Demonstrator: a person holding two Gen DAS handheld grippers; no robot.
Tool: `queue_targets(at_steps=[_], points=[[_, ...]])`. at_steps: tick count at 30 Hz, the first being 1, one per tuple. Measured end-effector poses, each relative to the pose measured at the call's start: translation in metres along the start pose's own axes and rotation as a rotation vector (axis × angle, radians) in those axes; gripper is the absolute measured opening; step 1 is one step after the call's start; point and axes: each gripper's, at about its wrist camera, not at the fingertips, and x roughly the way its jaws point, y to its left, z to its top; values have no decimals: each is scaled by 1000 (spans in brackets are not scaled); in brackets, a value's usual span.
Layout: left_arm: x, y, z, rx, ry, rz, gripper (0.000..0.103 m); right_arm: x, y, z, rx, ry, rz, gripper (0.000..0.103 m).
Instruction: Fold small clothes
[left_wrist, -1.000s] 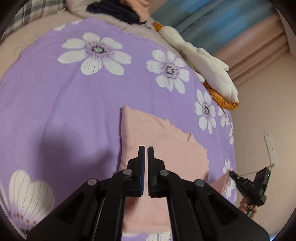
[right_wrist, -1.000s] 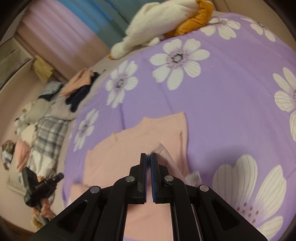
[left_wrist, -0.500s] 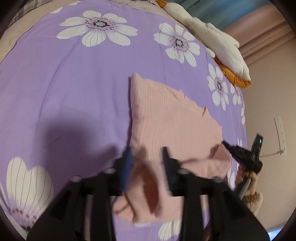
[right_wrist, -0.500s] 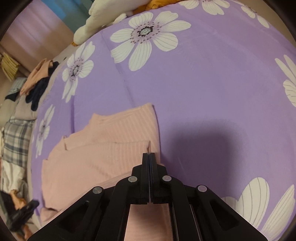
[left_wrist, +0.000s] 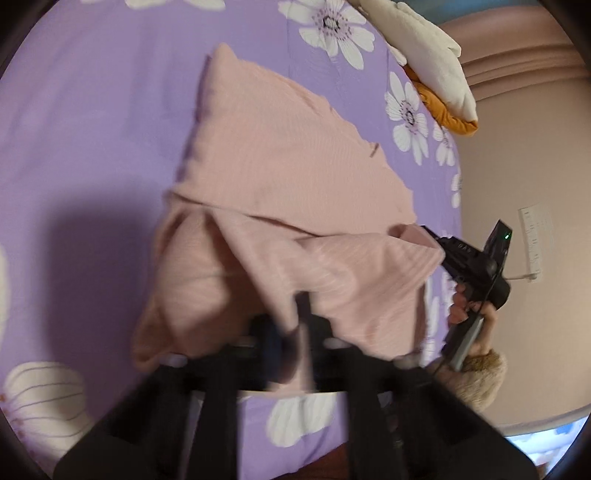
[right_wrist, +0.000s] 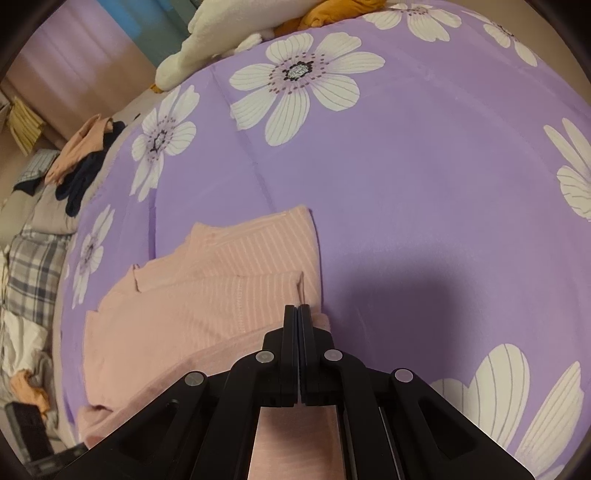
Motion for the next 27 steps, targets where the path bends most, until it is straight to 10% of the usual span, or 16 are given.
queue_targets(at_steps=[10, 17, 21, 25, 27], points=[[-30, -5, 60, -59, -205, -57, 2, -27, -7, 0, 0, -62, 3, 2], [1, 6, 96, -83, -170, -17, 6, -34, -21, -7, 31, -63, 17, 2], [-3, 16, 92, -106, -180, 2, 28, -31, -26, -11, 36, -29, 43, 5], [-26, 12, 83, -74, -241, 20, 76, -24, -22, -17, 13, -5, 33, 43], [-43, 10, 78, -35, -318, 80, 78, -20, -17, -20, -8, 2, 42, 43]])
